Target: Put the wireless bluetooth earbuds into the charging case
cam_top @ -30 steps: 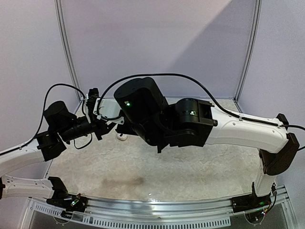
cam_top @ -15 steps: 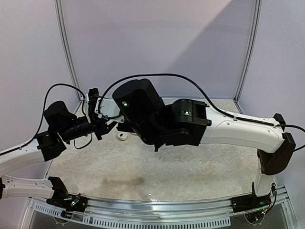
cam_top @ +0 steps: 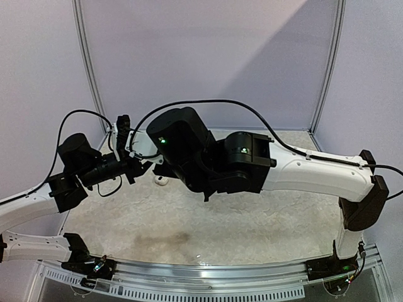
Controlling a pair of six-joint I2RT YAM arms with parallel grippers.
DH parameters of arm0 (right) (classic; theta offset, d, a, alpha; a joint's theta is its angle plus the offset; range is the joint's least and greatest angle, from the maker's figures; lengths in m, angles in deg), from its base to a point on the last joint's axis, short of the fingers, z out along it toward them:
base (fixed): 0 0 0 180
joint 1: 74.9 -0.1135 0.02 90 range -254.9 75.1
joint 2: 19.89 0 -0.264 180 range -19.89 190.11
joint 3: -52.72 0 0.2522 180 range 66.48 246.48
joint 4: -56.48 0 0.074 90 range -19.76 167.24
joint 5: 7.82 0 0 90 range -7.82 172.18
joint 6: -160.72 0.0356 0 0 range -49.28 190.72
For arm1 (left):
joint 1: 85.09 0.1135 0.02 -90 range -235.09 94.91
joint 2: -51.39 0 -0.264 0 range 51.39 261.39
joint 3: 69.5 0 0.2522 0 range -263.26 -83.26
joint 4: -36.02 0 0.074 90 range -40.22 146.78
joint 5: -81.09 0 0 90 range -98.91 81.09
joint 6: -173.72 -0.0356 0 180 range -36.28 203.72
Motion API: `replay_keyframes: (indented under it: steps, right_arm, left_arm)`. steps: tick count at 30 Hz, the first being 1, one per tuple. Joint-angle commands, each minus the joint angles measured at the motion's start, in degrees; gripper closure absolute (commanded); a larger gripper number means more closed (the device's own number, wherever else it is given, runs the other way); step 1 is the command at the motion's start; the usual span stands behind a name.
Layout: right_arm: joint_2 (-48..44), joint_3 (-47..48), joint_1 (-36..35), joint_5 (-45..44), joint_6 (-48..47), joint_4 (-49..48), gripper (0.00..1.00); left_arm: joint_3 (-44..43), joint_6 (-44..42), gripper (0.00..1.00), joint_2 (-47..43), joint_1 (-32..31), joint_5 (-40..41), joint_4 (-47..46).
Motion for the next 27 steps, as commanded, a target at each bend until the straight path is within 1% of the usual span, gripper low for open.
replay_keyframes:
  steps: [1, 7, 15, 22, 27]
  right_arm:
    - [1.6, 0.8, 0.2, 2.3, 3.0, 4.4, 0.9]
    - [0.0, -0.8, 0.3, 2.7, 5.3, 5.2, 0.87]
    - [-2.1, -0.9, 0.5, 3.9, 7.6, 6.9, 0.79]
    - [-3.0, -1.5, 0.5, 4.3, 8.3, 8.1, 0.78]
    - [-3.7, -1.2, 0.5, 4.5, 9.3, 7.1, 0.78]
  left_arm:
    - [-0.7, 0.5, 1.0, -0.7, 0.0, 1.5, -3.7]
    - [-0.5, 0.6, 1.0, -0.9, 0.1, 1.5, -3.7]
    - [-0.4, 1.0, 1.0, -1.2, 0.1, 2.4, -2.6]
    - [-0.3, 1.3, 1.0, -1.2, 0.1, 2.4, -2.6]
    - [-0.2, 1.0, 1.0, -1.4, 0.1, 2.6, -1.6]
